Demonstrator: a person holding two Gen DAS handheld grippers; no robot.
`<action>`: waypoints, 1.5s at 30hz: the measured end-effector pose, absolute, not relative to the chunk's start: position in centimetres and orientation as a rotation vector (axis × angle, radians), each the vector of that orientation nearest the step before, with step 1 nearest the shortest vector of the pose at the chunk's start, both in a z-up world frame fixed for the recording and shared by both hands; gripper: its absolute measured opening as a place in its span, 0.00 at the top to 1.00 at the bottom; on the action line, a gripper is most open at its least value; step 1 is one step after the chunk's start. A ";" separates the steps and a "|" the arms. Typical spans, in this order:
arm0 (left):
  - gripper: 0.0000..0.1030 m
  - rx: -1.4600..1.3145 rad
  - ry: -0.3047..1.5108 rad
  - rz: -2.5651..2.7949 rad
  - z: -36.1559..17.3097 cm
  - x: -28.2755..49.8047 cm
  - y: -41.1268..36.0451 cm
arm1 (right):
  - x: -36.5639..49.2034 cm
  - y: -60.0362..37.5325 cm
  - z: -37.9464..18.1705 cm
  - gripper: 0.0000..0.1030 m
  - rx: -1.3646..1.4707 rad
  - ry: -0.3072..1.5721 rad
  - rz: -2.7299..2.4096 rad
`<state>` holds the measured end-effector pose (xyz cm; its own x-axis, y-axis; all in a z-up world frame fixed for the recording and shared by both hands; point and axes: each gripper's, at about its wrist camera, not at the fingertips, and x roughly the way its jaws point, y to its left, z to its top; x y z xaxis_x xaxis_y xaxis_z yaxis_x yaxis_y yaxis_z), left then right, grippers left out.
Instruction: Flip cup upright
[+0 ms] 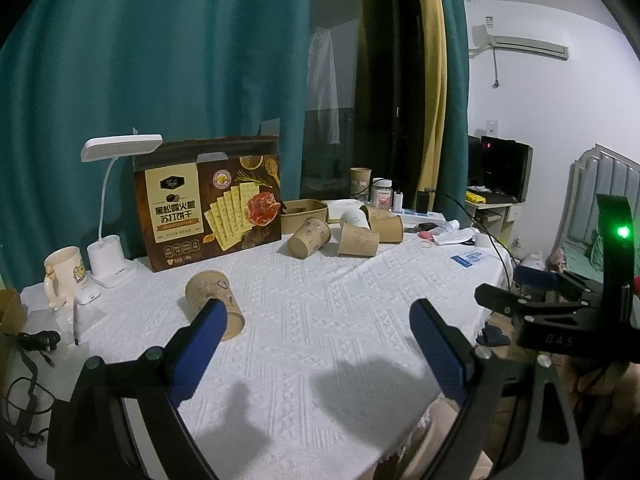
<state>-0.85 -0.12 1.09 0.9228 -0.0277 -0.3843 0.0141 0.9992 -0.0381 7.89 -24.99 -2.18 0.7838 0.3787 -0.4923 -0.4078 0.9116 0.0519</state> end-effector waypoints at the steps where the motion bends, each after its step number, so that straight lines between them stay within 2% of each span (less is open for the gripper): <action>1: 0.10 -0.036 0.395 -0.024 1.0 -0.9 -0.1 | 7.9 -25.0 -2.2 0.16 -0.057 0.517 0.425; 45: 0.10 -0.044 0.395 -0.034 1.0 -1.3 -0.4 | 8.0 -24.7 -2.1 0.16 -0.058 0.526 0.432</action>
<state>-1.29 -0.39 1.03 0.9223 -0.0414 -0.3842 0.0241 0.9985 -0.0497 7.95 -24.75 -2.11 0.7774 0.3845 -0.4978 -0.4136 0.9087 0.0559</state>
